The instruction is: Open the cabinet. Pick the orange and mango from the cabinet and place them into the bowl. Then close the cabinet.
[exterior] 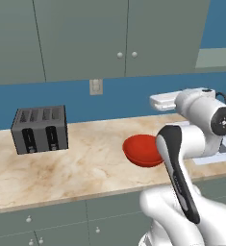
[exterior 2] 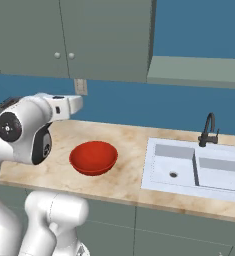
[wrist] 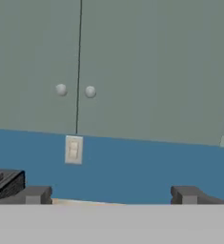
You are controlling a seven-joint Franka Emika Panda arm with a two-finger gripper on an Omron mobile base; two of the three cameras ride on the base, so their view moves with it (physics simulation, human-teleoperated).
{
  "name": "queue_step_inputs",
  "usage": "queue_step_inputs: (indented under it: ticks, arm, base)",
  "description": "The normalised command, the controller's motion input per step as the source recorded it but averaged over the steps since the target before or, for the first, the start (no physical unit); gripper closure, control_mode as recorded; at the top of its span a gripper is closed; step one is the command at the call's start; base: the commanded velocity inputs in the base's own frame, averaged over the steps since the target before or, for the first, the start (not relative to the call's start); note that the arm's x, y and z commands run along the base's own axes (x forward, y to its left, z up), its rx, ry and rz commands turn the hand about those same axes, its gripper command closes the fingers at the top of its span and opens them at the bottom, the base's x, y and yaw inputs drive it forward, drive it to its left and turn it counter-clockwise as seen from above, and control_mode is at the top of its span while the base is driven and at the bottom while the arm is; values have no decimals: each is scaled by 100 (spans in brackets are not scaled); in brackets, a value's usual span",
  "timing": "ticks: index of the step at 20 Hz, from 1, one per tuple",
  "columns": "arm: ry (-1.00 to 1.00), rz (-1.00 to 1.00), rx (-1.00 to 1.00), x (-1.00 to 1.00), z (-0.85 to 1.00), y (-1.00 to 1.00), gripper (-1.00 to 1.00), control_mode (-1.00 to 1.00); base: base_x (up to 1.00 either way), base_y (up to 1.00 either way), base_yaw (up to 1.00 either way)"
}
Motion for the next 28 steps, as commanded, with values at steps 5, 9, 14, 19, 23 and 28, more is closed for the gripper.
queue_step_inputs:
  ticks: [5, 9, 14, 19, 23, 28]
  arm:
    - [-22, 0, 0, 0, 46, 7, -100, -100]
    - [-17, 0, 0, 4, 49, 6, -100, -100]
    - [-13, 0, 0, 11, 48, 12, -100, -100]
    - [-3, 0, 4, 30, 29, 23, -100, -100]
    - [3, 0, 4, 48, 4, 28, -100, -100]
    - [14, 0, 0, 51, 0, 16, -100, -100]
  base:
    - [0, 0, 0]
    - [0, 0, 0]
    - [0, 0, 0]
    - [0, 0, 0]
    - [0, 0, 0]
    - [0, 0, 0]
